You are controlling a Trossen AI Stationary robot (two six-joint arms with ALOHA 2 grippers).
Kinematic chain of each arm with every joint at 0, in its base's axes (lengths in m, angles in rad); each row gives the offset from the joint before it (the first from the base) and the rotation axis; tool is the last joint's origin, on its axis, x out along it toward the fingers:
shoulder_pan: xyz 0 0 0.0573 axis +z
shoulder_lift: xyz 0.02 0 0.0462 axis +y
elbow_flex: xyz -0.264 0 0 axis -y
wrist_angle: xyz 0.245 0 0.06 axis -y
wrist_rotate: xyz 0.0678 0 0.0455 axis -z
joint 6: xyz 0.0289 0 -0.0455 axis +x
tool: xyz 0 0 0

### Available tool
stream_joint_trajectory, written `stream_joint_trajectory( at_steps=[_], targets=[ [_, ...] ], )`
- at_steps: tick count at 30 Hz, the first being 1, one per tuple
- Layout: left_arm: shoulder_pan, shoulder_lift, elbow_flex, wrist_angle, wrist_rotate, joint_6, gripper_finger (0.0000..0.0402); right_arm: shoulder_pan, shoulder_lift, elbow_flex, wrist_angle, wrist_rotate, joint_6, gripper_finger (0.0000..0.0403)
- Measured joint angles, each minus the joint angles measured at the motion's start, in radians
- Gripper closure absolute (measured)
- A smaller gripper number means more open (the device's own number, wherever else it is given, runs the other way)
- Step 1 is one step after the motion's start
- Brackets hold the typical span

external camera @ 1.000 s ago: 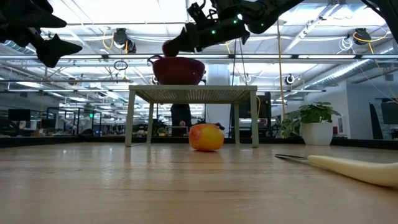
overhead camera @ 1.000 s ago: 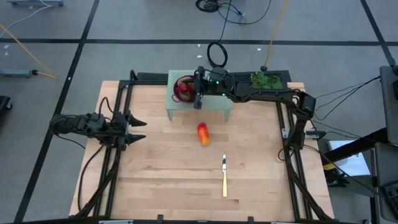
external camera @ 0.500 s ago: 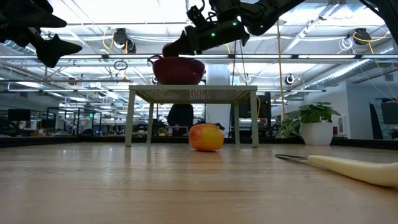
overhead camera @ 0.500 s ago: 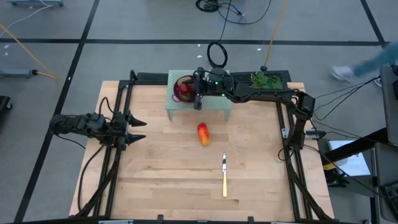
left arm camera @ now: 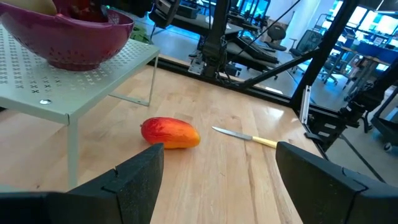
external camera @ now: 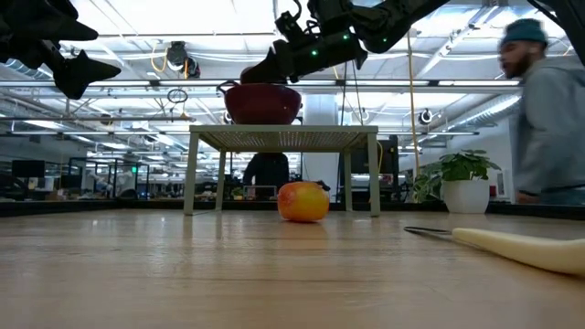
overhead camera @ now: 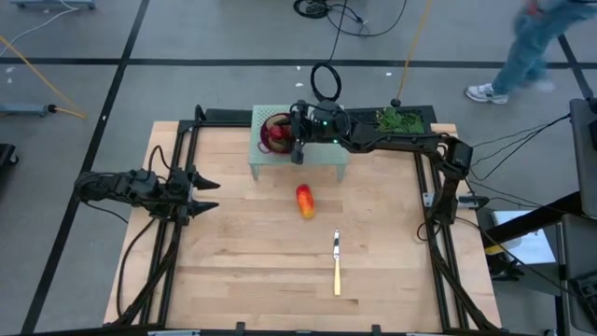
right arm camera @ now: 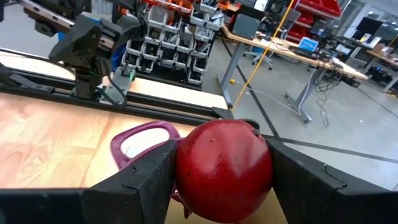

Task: Pick & Place Fruit
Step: Put the pomegranate into violet strainer bowl on the shelf, then put the mango into violet strainer bowl on the shelf

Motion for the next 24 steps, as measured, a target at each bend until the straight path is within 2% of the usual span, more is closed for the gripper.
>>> stream_joint_trajectory(
  at_steps=[14, 24],
  targets=[
    [0.0, 0.0, 0.0, 0.0, 0.0, 0.0, 0.0092, -0.001, 0.0, 0.0, -0.015, -0.021, 0.022, 0.0169],
    [0.0, 0.0, 0.0, 0.0, 0.0, 0.001, 0.0092, -0.002, 0.0, 0.0, -0.015, -0.009, 0.047, 0.0118]
  ],
)
